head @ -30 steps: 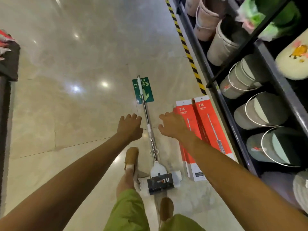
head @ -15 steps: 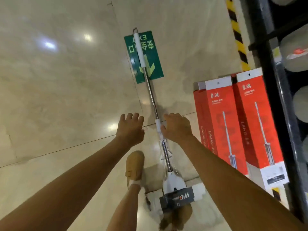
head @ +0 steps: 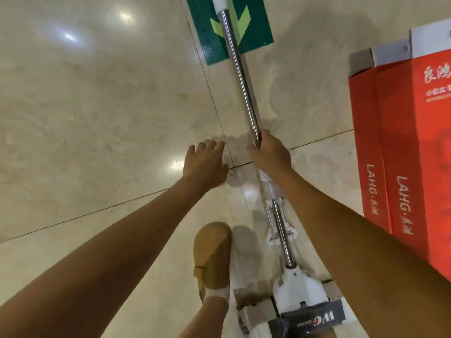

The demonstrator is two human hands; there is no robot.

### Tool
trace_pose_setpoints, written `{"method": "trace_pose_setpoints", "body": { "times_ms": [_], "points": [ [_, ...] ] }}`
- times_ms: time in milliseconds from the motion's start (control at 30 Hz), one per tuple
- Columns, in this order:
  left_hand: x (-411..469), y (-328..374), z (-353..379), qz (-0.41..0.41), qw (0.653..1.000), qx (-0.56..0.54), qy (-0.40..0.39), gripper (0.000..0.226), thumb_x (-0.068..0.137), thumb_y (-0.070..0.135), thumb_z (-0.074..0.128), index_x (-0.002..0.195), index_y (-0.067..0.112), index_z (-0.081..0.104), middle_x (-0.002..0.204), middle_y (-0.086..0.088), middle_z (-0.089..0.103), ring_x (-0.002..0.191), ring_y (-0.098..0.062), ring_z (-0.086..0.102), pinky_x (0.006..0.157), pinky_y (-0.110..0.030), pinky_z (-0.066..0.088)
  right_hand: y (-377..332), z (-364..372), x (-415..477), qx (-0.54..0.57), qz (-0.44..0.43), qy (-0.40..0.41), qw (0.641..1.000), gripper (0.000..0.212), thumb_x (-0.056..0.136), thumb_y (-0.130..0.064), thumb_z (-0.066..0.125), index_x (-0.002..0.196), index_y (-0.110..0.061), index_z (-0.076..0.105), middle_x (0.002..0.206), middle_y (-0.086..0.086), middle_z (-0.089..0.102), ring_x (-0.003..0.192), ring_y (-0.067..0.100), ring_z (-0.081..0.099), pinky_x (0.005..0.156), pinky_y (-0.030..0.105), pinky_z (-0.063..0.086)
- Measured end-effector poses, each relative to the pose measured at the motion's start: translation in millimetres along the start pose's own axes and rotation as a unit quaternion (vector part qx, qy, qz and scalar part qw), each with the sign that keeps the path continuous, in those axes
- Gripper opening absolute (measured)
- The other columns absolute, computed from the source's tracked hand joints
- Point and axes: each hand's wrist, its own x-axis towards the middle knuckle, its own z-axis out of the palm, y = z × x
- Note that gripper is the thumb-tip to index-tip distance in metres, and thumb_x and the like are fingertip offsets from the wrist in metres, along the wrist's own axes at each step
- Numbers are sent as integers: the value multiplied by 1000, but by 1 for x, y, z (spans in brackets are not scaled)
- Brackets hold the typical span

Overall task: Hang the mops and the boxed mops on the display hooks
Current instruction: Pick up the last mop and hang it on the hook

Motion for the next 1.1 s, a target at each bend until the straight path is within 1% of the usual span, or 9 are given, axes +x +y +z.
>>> {"method": "trace_pose_setpoints", "body": {
  "times_ms": [133, 300, 433, 533, 633, 767, 867, 967, 1100],
  "points": [
    [-2, -1, -2, -48, 979, -199, 16, 56, 96, 35, 50, 145, 14, 34, 140, -7, 50, 124, -26, 50, 97, -37, 41, 3, 14, 9, 153, 37, 13, 987, 24, 99, -31, 48, 111, -12, 57, 74, -11, 50, 79, 18, 53, 67, 27, 39],
    [-20, 18, -43, -120, 882, -456, 16, 54, 97, 34, 51, 145, 15, 35, 140, -5, 51, 121, -22, 54, 91, -29, 44, -7, -15, -24, 210, 31, 10, 977, 33, 99, -45, 39, 87, -19, 55, 75, -3, 56, 76, 20, 56, 70, 32, 43],
    [-39, 55, -109, -126, 814, -566, 39, 56, 98, 32, 51, 147, 14, 31, 140, -6, 50, 125, -21, 51, 93, -24, 37, -21, -65, -68, 250, 43, -23, 967, 39, 96, -56, 37, 70, -32, 52, 73, 0, 61, 83, 26, 64, 79, 38, 50],
    [-58, 87, -161, -112, 778, -616, 55, 61, 98, 34, 50, 150, 15, 24, 144, -8, 46, 131, -24, 46, 106, -34, 37, -23, -101, -107, 261, 61, -43, 962, 43, 96, -57, 37, 69, -28, 53, 70, 2, 62, 79, 28, 65, 82, 40, 52],
    [-85, 115, -212, -93, 751, -648, 86, 64, 98, 35, 49, 152, 15, 20, 146, -8, 43, 131, -22, 45, 104, -35, 36, -18, -130, -146, 257, 57, -61, 963, 46, 97, -58, 33, 73, -24, 54, 78, 8, 64, 83, 30, 65, 80, 38, 50],
    [-120, 142, -267, -47, 737, -665, 110, 58, 99, 35, 46, 150, 16, 26, 140, -6, 49, 127, -22, 49, 108, -41, 38, -11, -162, -189, 267, 57, -77, 959, 49, 98, -57, 30, 99, -17, 58, 85, 3, 59, 86, 23, 58, 75, 31, 44],
    [-151, 164, -290, -10, 739, -661, 128, 40, 101, 28, 45, 137, 13, 44, 119, -10, 58, 110, -21, 58, 94, -36, 49, -3, -179, -219, 276, 38, -84, 957, 48, 96, -60, 30, 97, -20, 57, 96, 7, 62, 94, 25, 60, 89, 37, 46],
    [-188, 183, -298, 8, 751, -642, 151, 14, 101, 19, 44, 112, 15, 51, 99, -11, 57, 94, -21, 58, 81, -31, 51, 1, -200, -253, 289, 23, -93, 953, 42, 99, -51, 36, 110, -17, 59, 102, 7, 63, 97, 23, 60, 85, 31, 46],
    [-241, 204, -309, 25, 772, -616, 153, 20, 101, 21, 46, 118, 15, 52, 94, -2, 62, 96, -22, 58, 89, -34, 46, -7, -256, -301, 369, -29, -62, 927, 25, 100, -37, 44, 116, -22, 54, 114, 1, 59, 108, 17, 54, 83, 27, 39]
  ]
}}
